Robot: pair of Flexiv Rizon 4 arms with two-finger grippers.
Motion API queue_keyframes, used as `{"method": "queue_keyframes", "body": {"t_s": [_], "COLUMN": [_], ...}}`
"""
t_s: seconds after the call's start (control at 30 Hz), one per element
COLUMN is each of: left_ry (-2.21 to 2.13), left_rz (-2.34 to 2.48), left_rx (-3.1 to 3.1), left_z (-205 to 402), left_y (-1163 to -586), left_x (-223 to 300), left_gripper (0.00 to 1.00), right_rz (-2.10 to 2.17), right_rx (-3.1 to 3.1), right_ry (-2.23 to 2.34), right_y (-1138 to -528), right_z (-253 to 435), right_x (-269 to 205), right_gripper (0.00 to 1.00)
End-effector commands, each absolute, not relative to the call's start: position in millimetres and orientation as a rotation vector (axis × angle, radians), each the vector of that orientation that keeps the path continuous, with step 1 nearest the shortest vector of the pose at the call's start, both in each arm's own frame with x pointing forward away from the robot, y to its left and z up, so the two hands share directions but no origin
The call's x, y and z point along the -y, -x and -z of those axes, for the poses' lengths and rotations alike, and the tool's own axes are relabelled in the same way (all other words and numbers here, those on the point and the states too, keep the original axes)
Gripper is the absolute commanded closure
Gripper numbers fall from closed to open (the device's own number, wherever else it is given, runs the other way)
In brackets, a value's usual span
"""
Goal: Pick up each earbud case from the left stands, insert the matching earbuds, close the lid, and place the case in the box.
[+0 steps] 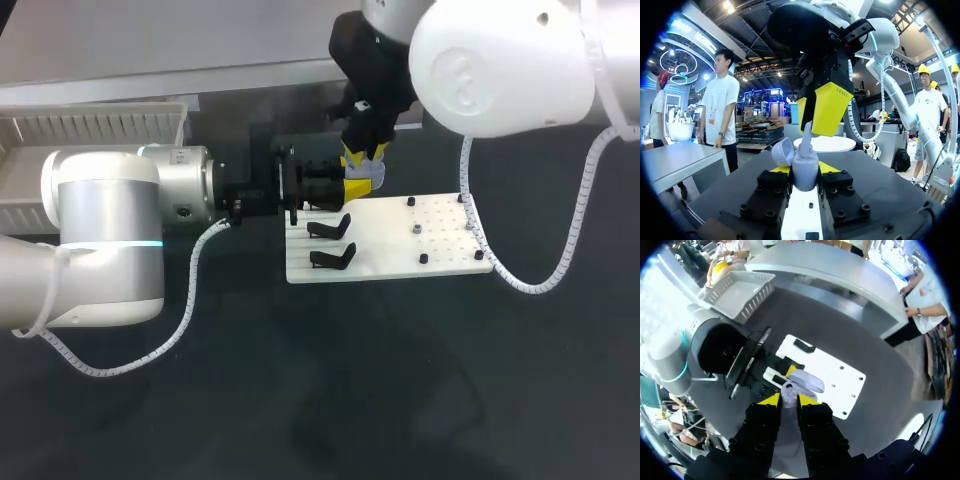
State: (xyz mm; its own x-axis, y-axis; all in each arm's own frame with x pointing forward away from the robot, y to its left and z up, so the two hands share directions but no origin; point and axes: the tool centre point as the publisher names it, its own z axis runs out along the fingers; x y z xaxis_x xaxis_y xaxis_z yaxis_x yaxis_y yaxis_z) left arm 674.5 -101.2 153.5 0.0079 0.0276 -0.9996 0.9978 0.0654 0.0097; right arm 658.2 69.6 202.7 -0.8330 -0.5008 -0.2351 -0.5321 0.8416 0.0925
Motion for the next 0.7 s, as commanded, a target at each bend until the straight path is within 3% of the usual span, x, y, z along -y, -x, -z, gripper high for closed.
{"method": "queue_keyframes", "body": {"t_s": [0.03, 0.7], "left_ry": [-1.181, -1.181], "left_rz": [1.139, 1.139], "left_rx": [-1.251, -1.251], "left_z": [-152.9, -152.9], "left_y": [-674.0, -674.0], "left_x": [101.1, 101.1], "left_gripper": [1.00, 1.00], "right_rz": [-0.229, -0.228], "right_rx": [-2.825, -2.833], "right_ry": [0.803, 0.812], "right_y": [-661.1, -666.9], "right_z": [-201.7, -197.6], "right_x": [-70.6, -73.3], "right_gripper": [1.00, 1.00]}}
